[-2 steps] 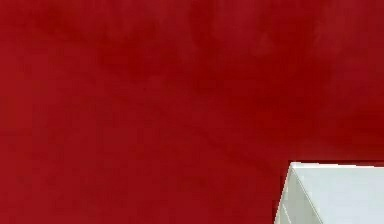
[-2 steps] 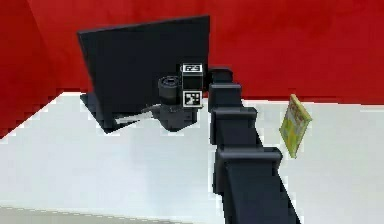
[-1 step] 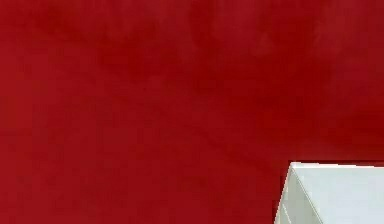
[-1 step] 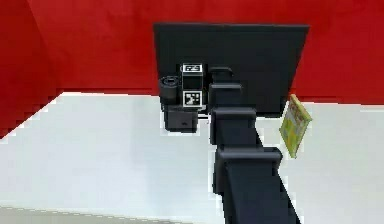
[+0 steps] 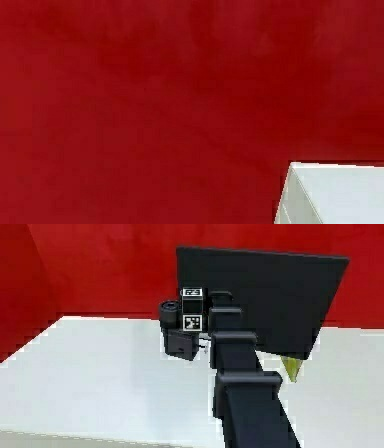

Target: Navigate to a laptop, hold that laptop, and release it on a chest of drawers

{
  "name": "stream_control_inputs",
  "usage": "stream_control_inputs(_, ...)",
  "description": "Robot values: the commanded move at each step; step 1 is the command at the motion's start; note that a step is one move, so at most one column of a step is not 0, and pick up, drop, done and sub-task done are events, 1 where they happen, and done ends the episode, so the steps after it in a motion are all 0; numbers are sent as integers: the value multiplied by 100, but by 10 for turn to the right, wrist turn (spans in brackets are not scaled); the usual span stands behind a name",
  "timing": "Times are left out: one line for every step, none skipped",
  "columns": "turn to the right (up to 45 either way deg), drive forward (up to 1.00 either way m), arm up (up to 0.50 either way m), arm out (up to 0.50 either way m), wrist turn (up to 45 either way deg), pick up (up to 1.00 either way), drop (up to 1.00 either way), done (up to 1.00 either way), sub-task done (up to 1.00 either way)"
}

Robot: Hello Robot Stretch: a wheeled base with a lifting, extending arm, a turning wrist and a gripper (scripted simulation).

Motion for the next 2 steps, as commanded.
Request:
stream_control_inputs(0, 0, -12, 0, 0, 0, 0, 0, 0)
stream_control_inputs(0, 0, 0, 0, 0, 0, 100, 0, 0)
